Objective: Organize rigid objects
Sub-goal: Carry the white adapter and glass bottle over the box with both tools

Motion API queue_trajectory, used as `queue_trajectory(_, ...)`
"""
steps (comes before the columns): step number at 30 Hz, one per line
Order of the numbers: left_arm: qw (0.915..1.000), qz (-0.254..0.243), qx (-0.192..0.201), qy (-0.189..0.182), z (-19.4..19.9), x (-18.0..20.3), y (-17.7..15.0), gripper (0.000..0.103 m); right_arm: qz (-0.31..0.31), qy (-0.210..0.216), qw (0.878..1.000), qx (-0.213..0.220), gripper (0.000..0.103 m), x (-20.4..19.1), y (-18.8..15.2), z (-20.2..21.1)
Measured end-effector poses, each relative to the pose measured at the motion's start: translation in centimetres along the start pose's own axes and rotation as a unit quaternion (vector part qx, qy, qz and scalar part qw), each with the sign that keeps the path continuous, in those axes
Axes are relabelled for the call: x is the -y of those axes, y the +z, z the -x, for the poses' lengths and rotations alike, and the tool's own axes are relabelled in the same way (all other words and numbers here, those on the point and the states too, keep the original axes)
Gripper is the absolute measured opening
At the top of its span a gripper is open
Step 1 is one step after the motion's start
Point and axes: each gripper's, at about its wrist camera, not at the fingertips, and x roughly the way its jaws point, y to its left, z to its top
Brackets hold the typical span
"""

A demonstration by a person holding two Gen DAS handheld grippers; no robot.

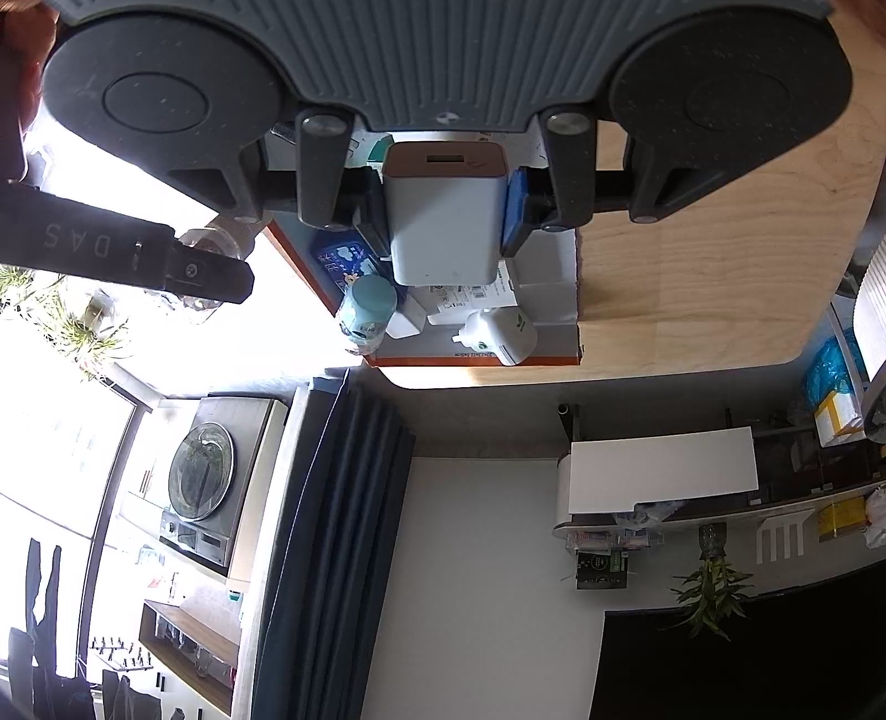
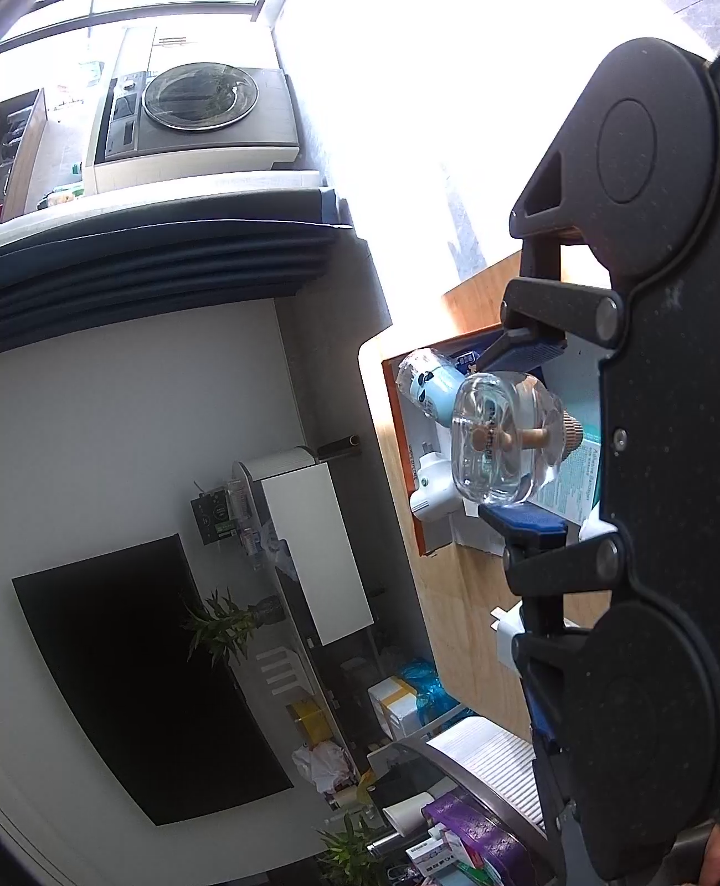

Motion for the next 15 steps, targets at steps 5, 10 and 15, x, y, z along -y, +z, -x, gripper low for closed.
queue_trajectory(5, 1.0000, 0.000, -0.004, 0.001, -0.5, 0.2, 0.3, 0.041, 0.000, -0.002, 1.000, -0.003, 0.060, 0.0, 0.1, -0.4)
queue_trajectory(10, 1.0000, 0.000, -0.009, 0.001, -1.0, 0.1, 0.5, 0.041, 0.000, -0.002, 1.000, -0.008, 0.060, 0.0, 0.2, -0.9)
queue_trajectory(15, 0.9999, 0.001, -0.013, 0.002, -1.4, 0.0, 0.7, 0.041, 0.000, -0.001, 1.000, -0.010, 0.060, 0.1, 0.3, -1.3)
